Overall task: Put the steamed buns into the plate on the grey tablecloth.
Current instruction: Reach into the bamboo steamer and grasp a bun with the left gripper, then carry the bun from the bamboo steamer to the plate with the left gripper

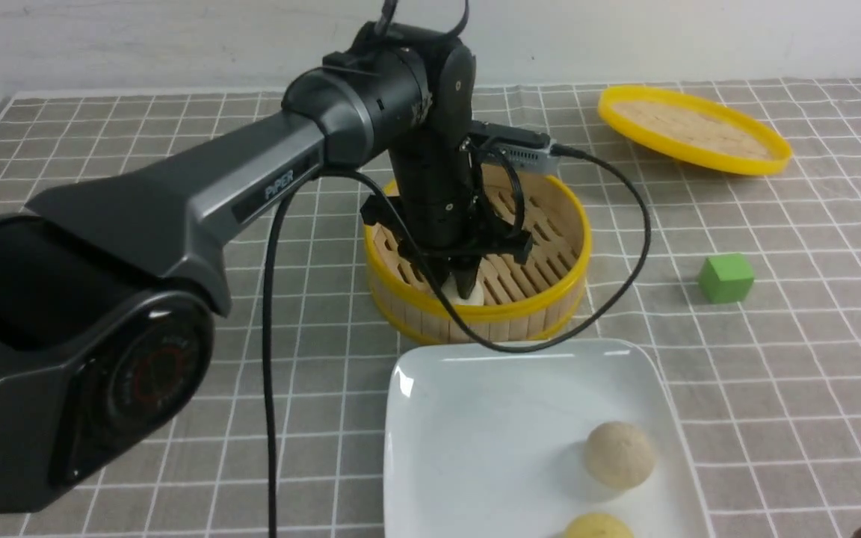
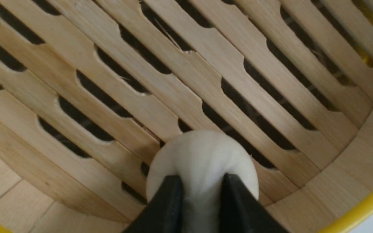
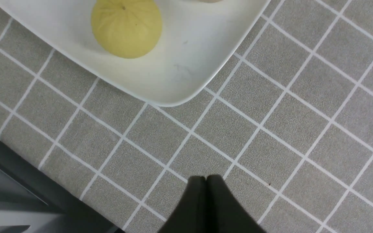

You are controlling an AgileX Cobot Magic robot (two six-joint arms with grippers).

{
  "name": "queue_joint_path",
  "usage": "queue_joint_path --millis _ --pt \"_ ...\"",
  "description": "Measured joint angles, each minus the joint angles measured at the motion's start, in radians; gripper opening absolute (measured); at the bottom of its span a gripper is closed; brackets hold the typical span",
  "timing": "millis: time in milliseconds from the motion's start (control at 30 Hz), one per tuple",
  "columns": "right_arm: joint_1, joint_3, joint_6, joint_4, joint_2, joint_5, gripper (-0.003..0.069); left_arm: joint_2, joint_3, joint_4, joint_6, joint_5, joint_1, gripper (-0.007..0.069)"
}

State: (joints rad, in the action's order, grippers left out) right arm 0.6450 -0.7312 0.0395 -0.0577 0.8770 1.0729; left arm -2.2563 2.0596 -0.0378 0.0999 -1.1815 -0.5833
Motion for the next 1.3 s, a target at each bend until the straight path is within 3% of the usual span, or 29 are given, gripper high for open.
queue_joint_path --millis 100,367,667,700,800,867,1000,1133,1300 --pt "0.0 0.0 0.0 -0.001 0.0 0.0 -0.0006 0.014 0.047 0.001 -0.016 -0.043 0.0 0.0039" --pt "0.0 0.0 0.001 0.0 -0.056 0.098 -0.0002 0.307 0.124 -0.021 -0.036 -0.055 0.0 0.0026" --pt "0.0 0.0 0.126 0.069 -0.34 0.172 0.0001 0.563 -0.43 -0.176 -0.023 -0.054 -0.016 0.0032" --pt "0.0 0.0 0.167 0.091 -0.409 0.179 0.0001 0.559 -0.563 -0.187 -0.023 -0.02 -0.037 0.0038" --pt "0.0 0.0 0.211 0.12 -0.486 0.181 0.0003 0.549 -0.687 -0.198 -0.023 0.091 -0.072 0.0055" --pt "0.0 0.0 0.229 0.137 -0.539 0.173 0.0004 0.537 -0.749 -0.204 -0.023 0.202 -0.103 0.0088" --pt "0.0 0.0 0.232 0.155 -0.584 0.171 0.0004 0.506 -0.763 -0.212 -0.023 0.278 -0.136 0.016" --pt "0.0 0.0 0.235 0.174 -0.623 0.185 0.0004 0.427 -0.764 -0.217 0.0 0.322 -0.164 0.0308" --pt "0.0 0.0 0.257 0.181 -0.714 0.185 0.0008 0.401 -0.762 -0.218 0.008 0.35 -0.167 0.044"
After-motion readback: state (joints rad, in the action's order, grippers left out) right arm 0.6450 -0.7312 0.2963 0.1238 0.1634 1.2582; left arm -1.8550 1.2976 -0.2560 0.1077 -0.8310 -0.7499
